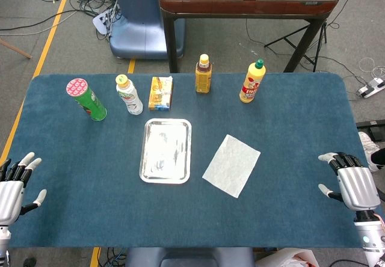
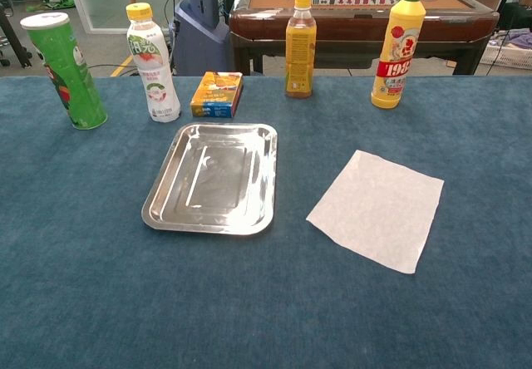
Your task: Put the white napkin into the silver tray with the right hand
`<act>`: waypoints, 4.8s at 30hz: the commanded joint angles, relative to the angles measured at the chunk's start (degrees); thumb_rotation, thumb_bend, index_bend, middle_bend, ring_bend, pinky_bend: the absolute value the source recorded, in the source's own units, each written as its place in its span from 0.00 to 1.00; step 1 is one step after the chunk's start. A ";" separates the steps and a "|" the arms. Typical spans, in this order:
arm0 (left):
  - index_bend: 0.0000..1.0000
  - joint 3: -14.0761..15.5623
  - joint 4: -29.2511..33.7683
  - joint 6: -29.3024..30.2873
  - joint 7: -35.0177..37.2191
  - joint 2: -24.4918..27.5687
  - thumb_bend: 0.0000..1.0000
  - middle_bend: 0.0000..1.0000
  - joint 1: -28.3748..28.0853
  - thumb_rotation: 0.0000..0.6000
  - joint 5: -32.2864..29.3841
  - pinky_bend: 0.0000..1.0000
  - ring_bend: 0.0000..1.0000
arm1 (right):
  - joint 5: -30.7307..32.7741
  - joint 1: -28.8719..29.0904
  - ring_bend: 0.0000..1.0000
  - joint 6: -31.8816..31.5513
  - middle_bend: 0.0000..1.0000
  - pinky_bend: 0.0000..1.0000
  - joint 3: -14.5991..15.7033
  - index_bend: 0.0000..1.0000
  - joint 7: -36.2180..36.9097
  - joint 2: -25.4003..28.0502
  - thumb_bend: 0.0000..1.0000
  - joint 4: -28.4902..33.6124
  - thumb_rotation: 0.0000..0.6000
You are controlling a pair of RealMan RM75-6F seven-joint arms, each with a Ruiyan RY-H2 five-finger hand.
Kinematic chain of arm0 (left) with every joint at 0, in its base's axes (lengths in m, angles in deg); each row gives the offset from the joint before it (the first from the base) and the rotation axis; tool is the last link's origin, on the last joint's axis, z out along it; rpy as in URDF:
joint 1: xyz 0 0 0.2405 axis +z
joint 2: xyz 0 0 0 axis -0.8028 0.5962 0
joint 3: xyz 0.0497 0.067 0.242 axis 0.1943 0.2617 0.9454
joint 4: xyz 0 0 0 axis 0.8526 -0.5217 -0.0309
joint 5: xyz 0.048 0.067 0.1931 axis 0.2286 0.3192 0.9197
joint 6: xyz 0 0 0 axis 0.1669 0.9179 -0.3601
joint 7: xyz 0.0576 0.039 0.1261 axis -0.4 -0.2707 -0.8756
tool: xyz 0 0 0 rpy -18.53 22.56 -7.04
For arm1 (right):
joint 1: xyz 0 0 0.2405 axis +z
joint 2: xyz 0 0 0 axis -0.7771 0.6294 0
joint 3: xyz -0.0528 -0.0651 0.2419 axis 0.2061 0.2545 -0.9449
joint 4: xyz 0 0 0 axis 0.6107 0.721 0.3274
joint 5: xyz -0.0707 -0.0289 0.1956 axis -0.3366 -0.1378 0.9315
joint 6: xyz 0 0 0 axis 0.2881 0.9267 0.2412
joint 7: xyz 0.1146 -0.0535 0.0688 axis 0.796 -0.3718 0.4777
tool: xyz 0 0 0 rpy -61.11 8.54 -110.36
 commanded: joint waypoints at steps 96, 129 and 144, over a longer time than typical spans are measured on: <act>0.17 0.41 0.09 3.41 1.46 1.75 0.27 0.10 3.90 1.00 -0.35 0.02 0.13 | -12.89 21.84 0.04 17.04 0.27 0.00 8.04 0.43 4.42 -28.87 0.27 -30.48 1.00; 0.17 0.11 -0.05 2.63 1.92 2.23 0.27 0.10 3.52 1.00 -0.55 0.02 0.13 | -11.93 24.37 0.04 16.33 0.30 0.00 7.62 0.53 8.85 -33.26 0.43 -38.38 1.00; 0.17 -0.05 -0.44 2.27 2.48 2.26 0.27 0.10 3.18 1.00 -0.61 0.02 0.13 | -10.83 26.16 0.12 15.13 0.38 0.00 5.78 0.64 11.29 -34.59 0.45 -41.39 1.00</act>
